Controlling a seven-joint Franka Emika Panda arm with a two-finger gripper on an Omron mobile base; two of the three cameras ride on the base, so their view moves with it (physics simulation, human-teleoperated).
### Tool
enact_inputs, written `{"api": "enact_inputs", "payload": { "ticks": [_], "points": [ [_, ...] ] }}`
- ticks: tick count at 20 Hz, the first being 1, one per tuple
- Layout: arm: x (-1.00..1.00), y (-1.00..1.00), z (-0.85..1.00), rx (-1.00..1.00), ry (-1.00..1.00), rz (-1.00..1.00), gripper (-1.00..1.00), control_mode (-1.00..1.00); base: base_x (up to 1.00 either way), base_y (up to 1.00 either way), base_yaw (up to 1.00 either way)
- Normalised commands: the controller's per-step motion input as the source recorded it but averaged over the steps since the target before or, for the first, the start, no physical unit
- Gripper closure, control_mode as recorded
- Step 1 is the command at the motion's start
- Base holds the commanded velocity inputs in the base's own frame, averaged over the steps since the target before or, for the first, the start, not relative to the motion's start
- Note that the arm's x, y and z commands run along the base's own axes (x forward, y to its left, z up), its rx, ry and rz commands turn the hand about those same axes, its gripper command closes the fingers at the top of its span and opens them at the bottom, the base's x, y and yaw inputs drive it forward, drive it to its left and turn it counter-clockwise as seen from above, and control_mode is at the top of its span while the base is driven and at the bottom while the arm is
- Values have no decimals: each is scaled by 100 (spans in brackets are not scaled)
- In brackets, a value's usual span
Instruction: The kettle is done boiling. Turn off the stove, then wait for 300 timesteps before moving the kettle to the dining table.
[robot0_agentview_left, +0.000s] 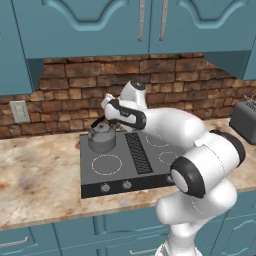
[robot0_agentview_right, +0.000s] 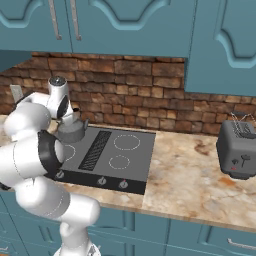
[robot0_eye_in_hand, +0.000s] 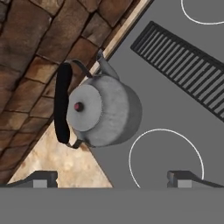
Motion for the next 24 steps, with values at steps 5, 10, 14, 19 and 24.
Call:
{"api": "enact_inputs", "payload": {
  "ticks": [5, 10, 14, 19, 24],
  "points": [
    [21, 9, -1, 0, 0, 0, -100, -100, 0, 0, 0],
    [26, 13, -3, -1, 3, 0, -100, -100, 0, 0, 0],
    [22, 11, -10, -1, 4, 0, -100, -100, 0, 0, 0],
    [19, 9, -12, -1, 4, 0, -100, -100, 0, 0, 0],
    [17, 6, -13, 0, 2, 0, -100, -100, 0, 0, 0]
  ]
}}
